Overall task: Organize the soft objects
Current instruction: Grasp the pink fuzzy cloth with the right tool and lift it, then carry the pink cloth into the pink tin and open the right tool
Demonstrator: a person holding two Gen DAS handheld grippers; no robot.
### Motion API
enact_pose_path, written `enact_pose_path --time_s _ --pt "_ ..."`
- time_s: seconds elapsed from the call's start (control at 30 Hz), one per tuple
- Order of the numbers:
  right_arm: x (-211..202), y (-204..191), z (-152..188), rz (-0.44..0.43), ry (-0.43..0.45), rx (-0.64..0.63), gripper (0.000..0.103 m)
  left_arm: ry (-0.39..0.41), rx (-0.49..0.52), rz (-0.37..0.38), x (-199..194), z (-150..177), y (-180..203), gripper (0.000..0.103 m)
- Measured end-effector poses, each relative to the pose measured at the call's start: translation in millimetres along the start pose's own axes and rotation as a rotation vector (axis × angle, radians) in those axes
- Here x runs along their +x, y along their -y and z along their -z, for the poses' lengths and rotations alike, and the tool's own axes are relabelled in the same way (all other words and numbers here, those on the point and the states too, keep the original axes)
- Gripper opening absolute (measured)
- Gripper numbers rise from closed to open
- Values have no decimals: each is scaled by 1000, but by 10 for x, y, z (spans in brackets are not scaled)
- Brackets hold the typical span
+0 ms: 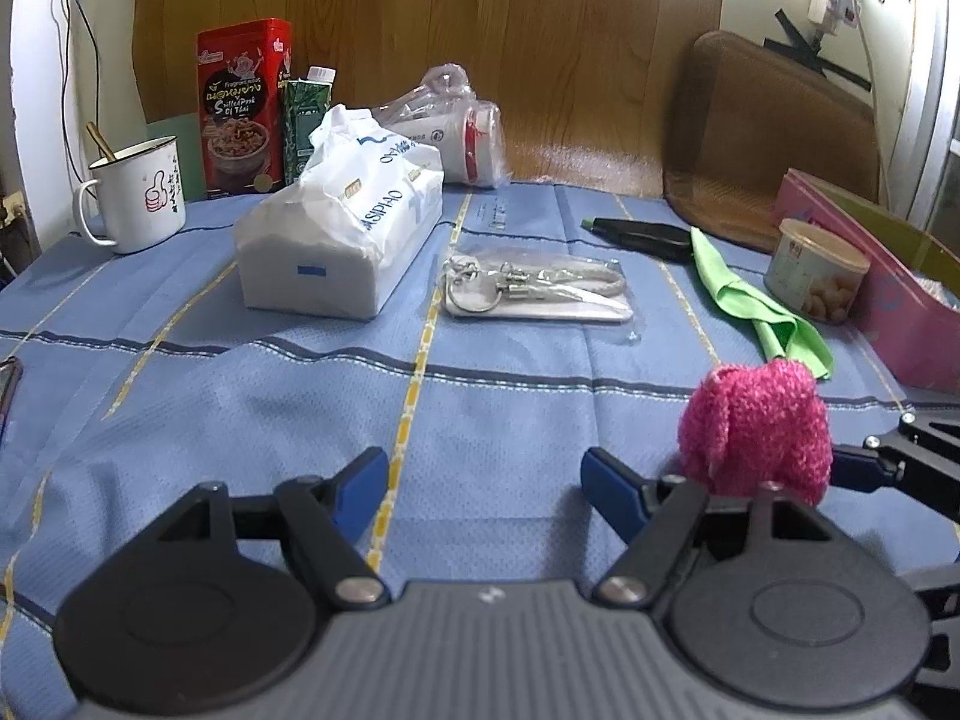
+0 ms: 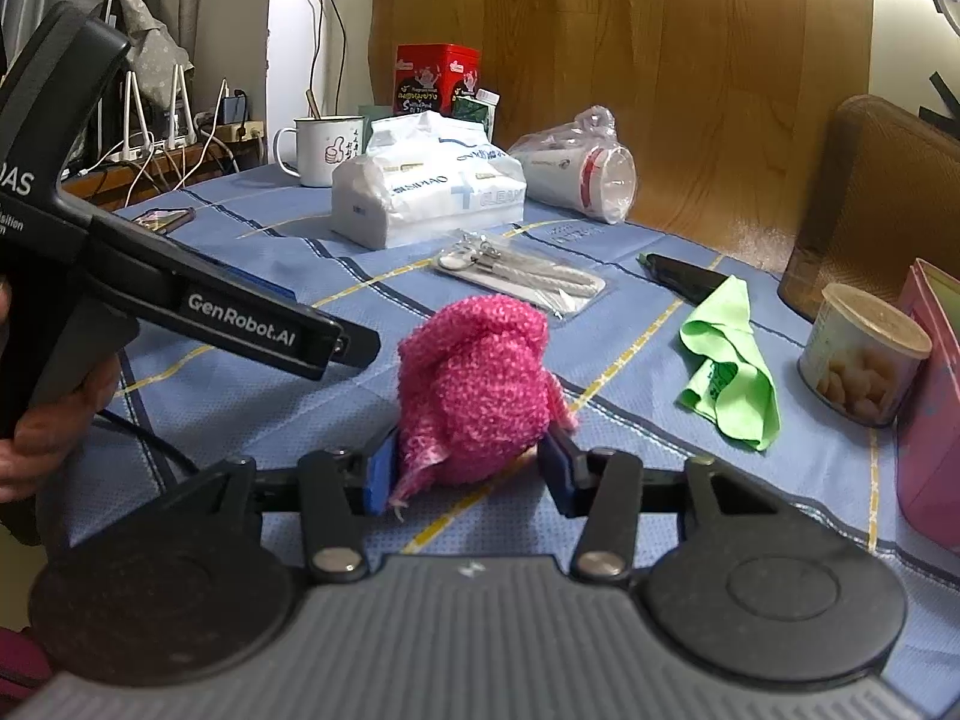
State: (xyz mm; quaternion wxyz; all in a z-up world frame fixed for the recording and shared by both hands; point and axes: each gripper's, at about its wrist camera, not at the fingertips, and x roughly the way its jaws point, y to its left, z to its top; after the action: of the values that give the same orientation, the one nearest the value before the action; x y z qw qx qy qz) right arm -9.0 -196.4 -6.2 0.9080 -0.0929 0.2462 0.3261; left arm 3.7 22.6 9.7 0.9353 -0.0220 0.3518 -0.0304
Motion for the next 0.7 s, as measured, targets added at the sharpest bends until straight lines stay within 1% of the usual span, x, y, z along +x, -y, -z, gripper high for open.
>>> enact_pose_path --time_s 0.17,0.3,0.6,0.7 --pt "-4 17 3 -8 0 8 53 -15 12 -21 14 -9 37 77" --pt "-4 25 5 -14 -1 9 56 -30 9 -24 17 -11 61 85" --pt "-7 33 4 -33 -5 19 56 -42 6 -30 22 -14 76 86" --pt "-1 46 -2 -41 -9 33 56 -47 -18 -2 -7 -36 51 86"
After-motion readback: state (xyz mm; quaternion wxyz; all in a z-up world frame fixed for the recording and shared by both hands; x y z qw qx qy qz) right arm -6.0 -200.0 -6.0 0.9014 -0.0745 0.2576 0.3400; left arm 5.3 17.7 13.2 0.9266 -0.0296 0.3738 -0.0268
